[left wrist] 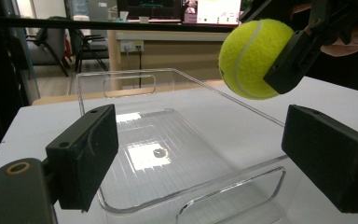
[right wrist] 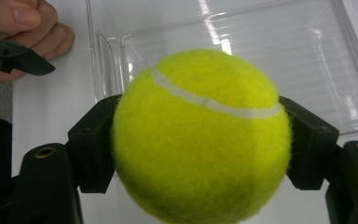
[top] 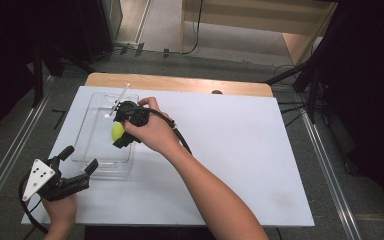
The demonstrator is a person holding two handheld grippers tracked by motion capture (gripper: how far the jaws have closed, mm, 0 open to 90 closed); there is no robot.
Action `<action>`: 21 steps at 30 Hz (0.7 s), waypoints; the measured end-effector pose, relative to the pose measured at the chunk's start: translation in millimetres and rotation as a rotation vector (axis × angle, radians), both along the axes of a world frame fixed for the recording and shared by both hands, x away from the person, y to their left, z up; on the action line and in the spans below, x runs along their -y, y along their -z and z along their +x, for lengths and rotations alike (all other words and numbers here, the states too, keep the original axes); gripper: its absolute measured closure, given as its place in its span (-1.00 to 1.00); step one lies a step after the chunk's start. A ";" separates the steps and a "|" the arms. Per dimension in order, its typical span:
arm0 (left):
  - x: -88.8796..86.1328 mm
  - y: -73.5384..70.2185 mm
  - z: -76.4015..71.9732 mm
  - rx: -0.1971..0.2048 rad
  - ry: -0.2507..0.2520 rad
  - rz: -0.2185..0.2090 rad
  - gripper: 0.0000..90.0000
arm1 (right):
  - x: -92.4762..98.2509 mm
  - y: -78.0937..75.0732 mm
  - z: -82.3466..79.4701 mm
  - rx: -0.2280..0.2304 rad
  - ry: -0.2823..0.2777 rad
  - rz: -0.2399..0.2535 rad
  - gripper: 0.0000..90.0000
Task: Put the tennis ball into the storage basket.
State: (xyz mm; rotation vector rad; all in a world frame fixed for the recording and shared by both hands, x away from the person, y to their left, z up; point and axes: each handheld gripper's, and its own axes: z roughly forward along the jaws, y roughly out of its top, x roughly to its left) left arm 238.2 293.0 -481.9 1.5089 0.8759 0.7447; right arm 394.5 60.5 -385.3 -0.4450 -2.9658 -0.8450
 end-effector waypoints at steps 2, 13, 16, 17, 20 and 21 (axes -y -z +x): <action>0.7 0.0 0.0 0.000 -0.002 0.002 -0.75 | -3.4 0.5 0.2 0.002 -0.008 -0.002 -0.48; 0.2 0.0 0.0 0.001 0.001 -0.001 -0.75 | -17.0 5.9 0.0 -0.006 -0.028 -0.008 -0.48; -0.1 0.0 -0.1 0.000 0.002 0.002 -0.75 | -19.7 8.9 0.5 -0.008 -0.030 -0.012 -0.48; -0.1 -0.1 -0.1 0.000 0.002 0.003 -0.75 | -20.5 9.6 0.7 -0.009 -0.035 -0.018 -0.48; -0.3 -0.1 0.0 0.000 0.002 0.002 -0.75 | -23.4 13.5 0.7 -0.009 -0.041 -0.026 -0.48; -0.5 0.0 0.2 0.002 0.002 0.003 -0.75 | -24.2 15.0 0.9 -0.010 -0.042 -0.027 -0.48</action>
